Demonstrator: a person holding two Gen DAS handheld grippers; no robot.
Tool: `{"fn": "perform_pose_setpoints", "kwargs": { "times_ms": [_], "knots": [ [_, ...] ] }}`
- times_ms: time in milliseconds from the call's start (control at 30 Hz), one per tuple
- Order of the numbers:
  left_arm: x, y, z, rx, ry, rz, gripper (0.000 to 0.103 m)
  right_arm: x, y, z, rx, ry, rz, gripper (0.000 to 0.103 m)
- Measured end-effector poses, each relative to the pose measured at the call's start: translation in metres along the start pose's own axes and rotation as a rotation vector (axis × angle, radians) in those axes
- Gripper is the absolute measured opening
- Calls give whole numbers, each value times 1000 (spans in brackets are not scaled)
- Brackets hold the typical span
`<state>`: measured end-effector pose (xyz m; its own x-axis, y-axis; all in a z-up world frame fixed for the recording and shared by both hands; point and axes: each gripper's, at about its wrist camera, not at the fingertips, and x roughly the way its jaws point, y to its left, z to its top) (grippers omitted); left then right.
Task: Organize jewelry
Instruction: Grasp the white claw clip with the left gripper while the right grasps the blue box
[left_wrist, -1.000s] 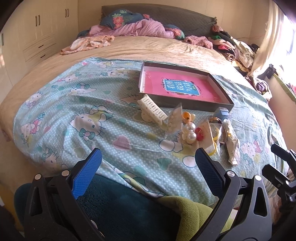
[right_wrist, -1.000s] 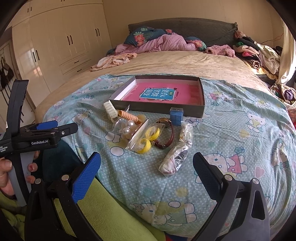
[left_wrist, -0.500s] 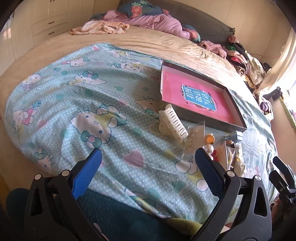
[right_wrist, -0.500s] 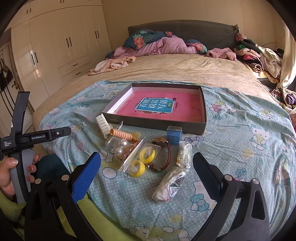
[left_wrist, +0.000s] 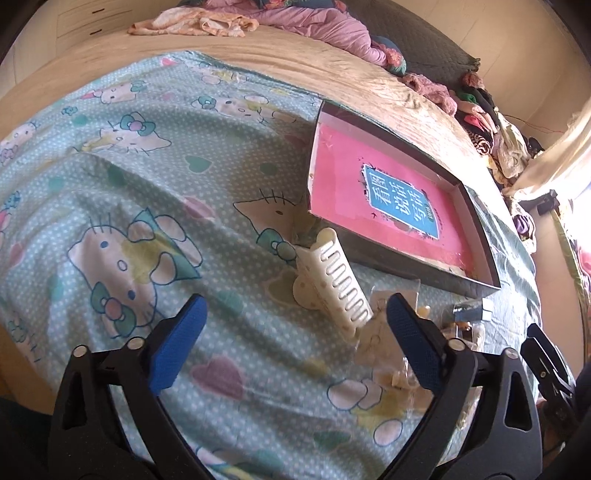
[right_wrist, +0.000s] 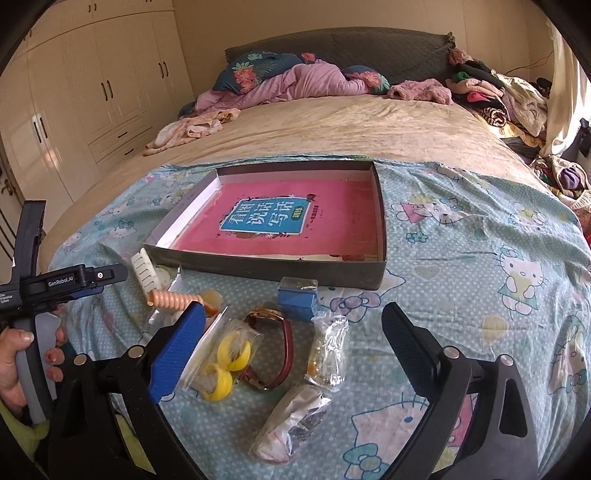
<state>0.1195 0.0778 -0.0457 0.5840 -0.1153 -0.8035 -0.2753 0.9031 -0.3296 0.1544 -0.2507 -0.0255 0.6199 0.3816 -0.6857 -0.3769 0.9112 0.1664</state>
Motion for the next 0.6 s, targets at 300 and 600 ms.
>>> {"fn": "perform_pose_setpoints", "kwargs": {
  "times_ms": [300, 600],
  "knots": [
    [27, -13, 9, 17, 36, -25, 63, 35, -9, 4, -2, 35, -2, 73],
    [45, -15, 16, 35, 35, -6, 38, 65, -16, 2, 28, 95, 19, 53]
  ]
}}
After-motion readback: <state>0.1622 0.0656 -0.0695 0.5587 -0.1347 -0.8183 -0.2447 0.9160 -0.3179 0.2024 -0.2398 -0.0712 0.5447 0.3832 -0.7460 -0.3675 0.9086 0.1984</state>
